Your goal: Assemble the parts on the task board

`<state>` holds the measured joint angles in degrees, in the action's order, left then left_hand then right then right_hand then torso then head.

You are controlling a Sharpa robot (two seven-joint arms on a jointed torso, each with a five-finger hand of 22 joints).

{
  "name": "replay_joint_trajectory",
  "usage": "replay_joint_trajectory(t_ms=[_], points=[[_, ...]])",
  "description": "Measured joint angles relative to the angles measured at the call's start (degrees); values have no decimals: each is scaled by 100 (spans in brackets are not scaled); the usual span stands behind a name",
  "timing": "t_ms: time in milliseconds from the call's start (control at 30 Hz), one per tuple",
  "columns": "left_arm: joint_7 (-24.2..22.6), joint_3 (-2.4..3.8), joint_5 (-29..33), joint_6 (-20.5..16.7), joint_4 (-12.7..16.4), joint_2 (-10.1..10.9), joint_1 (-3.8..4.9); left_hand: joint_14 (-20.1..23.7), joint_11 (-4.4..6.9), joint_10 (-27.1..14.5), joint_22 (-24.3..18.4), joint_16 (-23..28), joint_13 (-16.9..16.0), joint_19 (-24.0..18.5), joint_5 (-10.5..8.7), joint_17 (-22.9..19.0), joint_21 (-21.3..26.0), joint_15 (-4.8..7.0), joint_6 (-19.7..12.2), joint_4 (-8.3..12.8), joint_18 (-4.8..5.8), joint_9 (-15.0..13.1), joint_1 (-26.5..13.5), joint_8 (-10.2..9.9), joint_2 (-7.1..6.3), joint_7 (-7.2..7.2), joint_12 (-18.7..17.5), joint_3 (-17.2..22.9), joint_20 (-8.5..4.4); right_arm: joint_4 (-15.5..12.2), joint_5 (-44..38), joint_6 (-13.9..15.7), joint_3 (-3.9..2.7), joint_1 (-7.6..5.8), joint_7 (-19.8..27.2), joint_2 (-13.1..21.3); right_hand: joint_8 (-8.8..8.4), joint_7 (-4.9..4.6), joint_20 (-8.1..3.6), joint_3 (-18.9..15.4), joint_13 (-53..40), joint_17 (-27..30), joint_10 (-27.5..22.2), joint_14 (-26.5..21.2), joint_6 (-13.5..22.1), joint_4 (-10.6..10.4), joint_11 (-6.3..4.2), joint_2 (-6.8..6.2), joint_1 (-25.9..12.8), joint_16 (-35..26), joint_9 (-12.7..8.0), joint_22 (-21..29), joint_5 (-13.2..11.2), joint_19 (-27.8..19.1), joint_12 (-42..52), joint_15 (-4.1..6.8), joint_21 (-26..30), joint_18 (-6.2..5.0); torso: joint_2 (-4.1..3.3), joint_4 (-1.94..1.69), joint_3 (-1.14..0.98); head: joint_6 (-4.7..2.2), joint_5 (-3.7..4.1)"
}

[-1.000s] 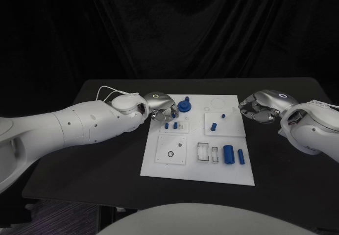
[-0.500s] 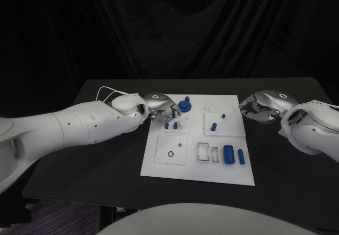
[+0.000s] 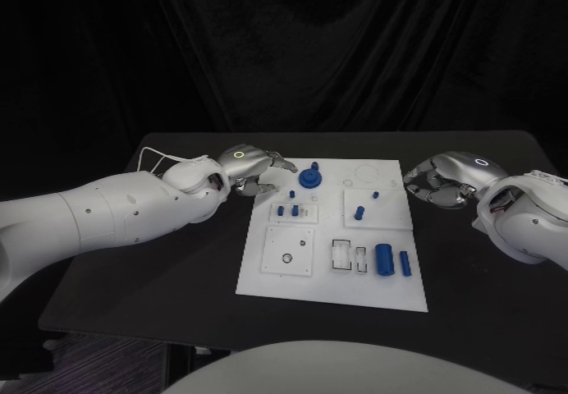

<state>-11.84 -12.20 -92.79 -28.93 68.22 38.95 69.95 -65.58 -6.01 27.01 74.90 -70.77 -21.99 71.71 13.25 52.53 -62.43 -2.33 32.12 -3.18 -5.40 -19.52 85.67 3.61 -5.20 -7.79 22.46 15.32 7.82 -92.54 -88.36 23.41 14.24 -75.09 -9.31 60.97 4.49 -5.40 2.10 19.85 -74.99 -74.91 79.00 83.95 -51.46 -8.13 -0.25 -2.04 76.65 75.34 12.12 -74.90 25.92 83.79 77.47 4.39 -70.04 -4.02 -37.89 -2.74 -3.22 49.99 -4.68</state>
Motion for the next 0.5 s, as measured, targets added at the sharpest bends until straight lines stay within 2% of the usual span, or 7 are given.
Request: replay_joint_trajectory(t_ms=[100, 167, 200, 233, 267, 333, 500], points=[[-60, 1, 6, -416, 151, 221, 0, 908, 65, -595, 0, 671, -122, -694, -11, -955, 1015, 58, 56, -98, -221, 8, -68, 38, 68, 56, 437, -137, -25, -33, 56, 30, 5, -78, 91, 15, -57, -55, 52, 127, 238, 0, -630, -5, 119, 12, 44, -21, 21, -133, -45, 0, -118, -86, -641, -56, 203, 1, -2, 1, 3, 0, -12], [-112, 1, 49, -630, 235, 381, 0, 1736, 124, -684, -83, 1385, -135, -1887, 134, -1429, 2535, 80, 206, -298, -394, 22, -200, 60, 199, 113, 771, -202, -14, -51, 105, 37, 2, -159, 172, 3, -62, -55, 58, 179, 575, 0, -1152, 7, 197, 13, 66, -94, 49, -146, -70, 0, -189, -99, -1124, -68, 254, 1, -3, 1, 7, 0, -37], [-133, 1, 83, -696, 271, 444, 0, 2185, 125, -614, -164, 1934, -88, -2390, 233, -1681, 3020, -3, 293, -356, -393, 38, -237, 60, 228, 201, 904, -173, 20, -58, 126, 38, 0, -192, 208, -6, -62, -93, 82, 224, 972, 0, -1715, 8, 239, 14, 96, -154, 46, -173, -82, 0, -268, -124, -1640, -117, 318, 1, -3, 2, 8, 0, -48], [-142, 0, 97, -716, 285, 465, 0, 2276, 124, -603, -180, 2055, -74, -2495, 247, -1737, 3115, -21, 309, -364, -393, 42, -242, 60, 232, 217, 926, -165, 29, -61, 133, 37, 0, -204, 220, -9, -62, -102, 88, 230, 1140, 0, -1948, 0, 248, 7, 112, -166, 46, -177, -86, 0, -295, -130, -1864, -124, 335, 0, -4, 4, 10, 0, -62], [-178, -2, 175, -789, 347, 550, -1, 2897, 96, -584, -303, 2707, 29, -3104, 256, -2003, 3578, -223, 376, -428, -368, 67, -320, 42, 242, 317, 973, -160, 96, -68, 159, 35, -3, -251, 275, -26, -62, -102, 88, 230, 1173, 0, -1989, -1, 248, 7, 116, -166, 46, -177, -86, 0, -297, -130, -1903, -124, 335, 1, -4, 5, 10, 0, -64], [-261, -2, 354, -867, 437, 669, -2, 3750, -10, -647, -633, 3648, 257, -4055, 405, -2444, 4384, -546, 570, -655, -104, 109, -533, 38, 327, 530, 988, -162, 213, -74, 195, 28, -4, -314, 360, -55, -62, -124, 134, 303, 1844, 82, -2895, 7, 329, 31, 164, -239, 118, -289, -107, 0, -406, -208, -2788, -157, 518, 1, -5, 13, 12, 0, -71], [-752, -3, 1381, -908, 645, 991, -3, 4720, -73, -926, -1425, 5314, 1003, -5010, 486, -3570, 5559, -662, 810, -1217, -73, 331, -616, 6, 365, 797, 741, -200, 228, -79, 260, -36, -4, -405, 557, -190, -62, -133, 242, 492, 2776, 203, -3563, 3, 340, 206, 350, -430, 310, -421, -106, 0, -376, -324, -3935, -309, 772, -53, 1, 4, 24, 0, 16]])
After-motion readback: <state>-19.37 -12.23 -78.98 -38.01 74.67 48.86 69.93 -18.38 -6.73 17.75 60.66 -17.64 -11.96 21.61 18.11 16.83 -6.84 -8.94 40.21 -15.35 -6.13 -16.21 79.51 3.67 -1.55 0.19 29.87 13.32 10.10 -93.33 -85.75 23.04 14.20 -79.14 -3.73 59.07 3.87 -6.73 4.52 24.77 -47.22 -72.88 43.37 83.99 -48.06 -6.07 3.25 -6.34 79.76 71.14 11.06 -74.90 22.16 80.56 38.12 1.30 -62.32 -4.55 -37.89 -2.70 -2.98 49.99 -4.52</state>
